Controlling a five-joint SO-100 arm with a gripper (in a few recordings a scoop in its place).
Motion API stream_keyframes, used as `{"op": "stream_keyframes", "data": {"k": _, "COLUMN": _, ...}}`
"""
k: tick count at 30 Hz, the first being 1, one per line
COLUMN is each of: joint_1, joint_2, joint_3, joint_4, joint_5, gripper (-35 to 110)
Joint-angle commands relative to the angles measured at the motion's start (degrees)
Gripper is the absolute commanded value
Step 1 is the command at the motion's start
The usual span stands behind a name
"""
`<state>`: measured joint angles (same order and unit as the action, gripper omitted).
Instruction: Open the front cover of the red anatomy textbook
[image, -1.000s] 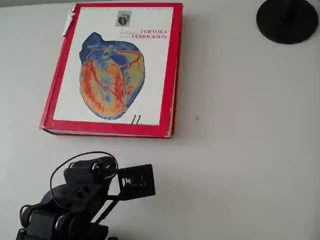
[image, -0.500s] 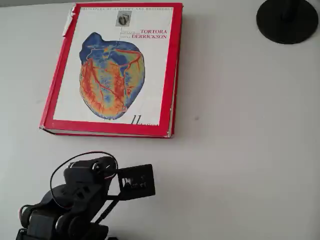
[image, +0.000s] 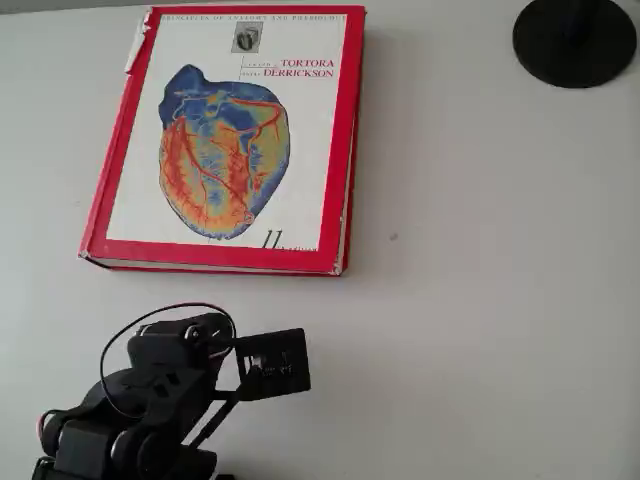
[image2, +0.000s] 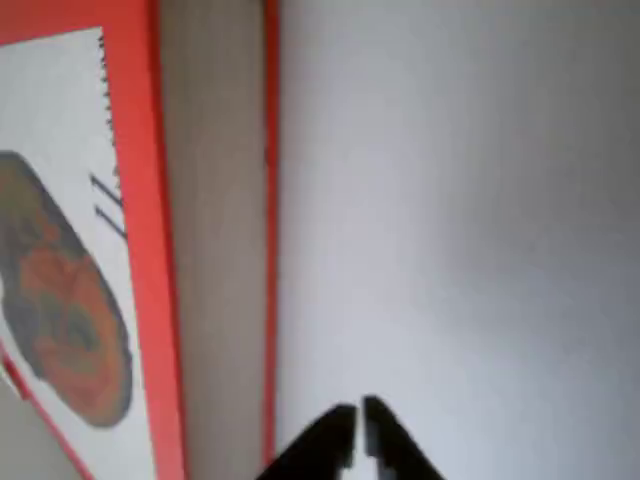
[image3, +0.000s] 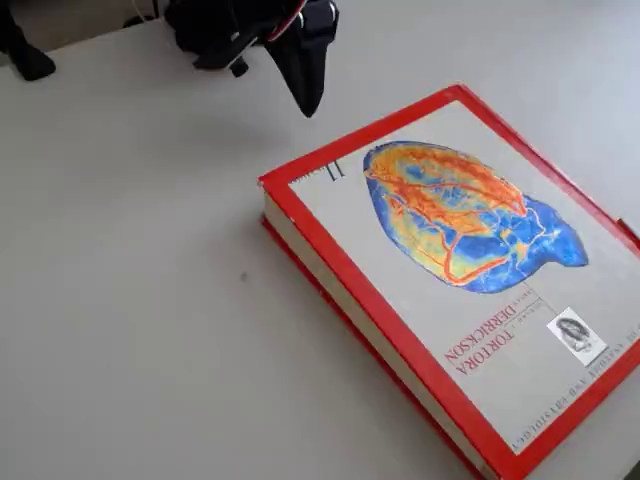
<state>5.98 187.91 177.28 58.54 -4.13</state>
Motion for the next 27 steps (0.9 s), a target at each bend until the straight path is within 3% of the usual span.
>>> {"op": "stream_keyframes", "data": {"k": 1, "joint_1": 0.62, "joint_2": 0.44, "joint_3": -3.16, "joint_4": 0.18, "joint_5": 0.18, "gripper": 0}}
{"op": "stream_keyframes", "data": {"k": 27, "joint_1": -0.44, "joint_2": 0.44, "joint_3": -3.16, "joint_4": 0.18, "joint_5": -1.05, "gripper": 1}}
